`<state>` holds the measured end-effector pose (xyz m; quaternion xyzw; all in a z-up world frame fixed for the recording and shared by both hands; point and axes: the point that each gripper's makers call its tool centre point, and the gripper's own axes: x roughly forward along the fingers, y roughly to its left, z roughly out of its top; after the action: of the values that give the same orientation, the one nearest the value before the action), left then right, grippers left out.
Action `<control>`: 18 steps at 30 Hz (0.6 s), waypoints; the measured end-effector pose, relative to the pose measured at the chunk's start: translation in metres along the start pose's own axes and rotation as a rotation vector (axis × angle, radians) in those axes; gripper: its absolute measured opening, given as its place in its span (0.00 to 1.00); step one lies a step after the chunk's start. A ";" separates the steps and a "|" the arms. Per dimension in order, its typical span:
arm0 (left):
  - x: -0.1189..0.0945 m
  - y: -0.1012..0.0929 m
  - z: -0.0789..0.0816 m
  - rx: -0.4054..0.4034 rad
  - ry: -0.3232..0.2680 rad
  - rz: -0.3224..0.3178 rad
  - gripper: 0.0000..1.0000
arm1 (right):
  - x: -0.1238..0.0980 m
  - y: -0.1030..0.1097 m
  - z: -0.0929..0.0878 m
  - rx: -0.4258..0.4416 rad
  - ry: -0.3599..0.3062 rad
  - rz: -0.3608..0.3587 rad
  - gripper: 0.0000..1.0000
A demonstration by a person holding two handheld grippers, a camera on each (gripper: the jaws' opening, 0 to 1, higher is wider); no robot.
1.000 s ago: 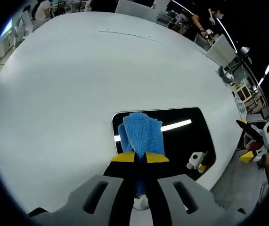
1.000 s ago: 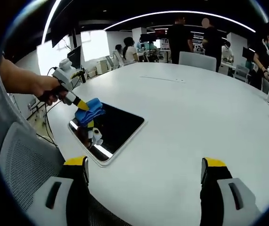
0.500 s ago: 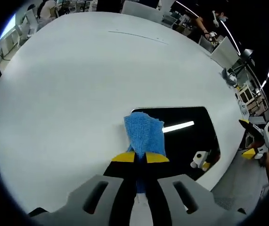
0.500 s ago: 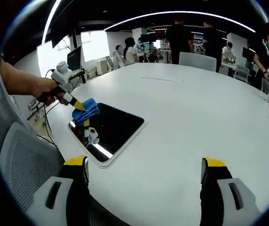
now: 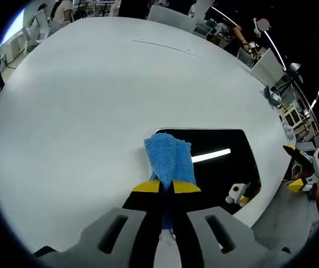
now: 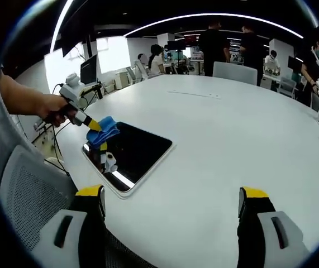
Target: Wipe the mirror surface with the cleaning cloth until all visible marks leave the cleaned area.
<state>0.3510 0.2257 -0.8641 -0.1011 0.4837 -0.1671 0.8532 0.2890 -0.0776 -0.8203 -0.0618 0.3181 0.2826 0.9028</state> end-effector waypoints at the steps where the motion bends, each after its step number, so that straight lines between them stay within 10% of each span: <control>1: 0.000 0.000 0.000 -0.014 -0.001 0.002 0.03 | 0.000 0.001 0.000 -0.001 0.002 0.001 0.98; 18: -0.013 -0.005 -0.023 0.061 0.033 -0.008 0.03 | 0.001 0.002 -0.006 -0.012 0.028 0.004 0.98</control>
<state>0.3241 0.2257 -0.8636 -0.0742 0.4921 -0.1869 0.8470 0.2854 -0.0770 -0.8253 -0.0704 0.3290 0.2855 0.8974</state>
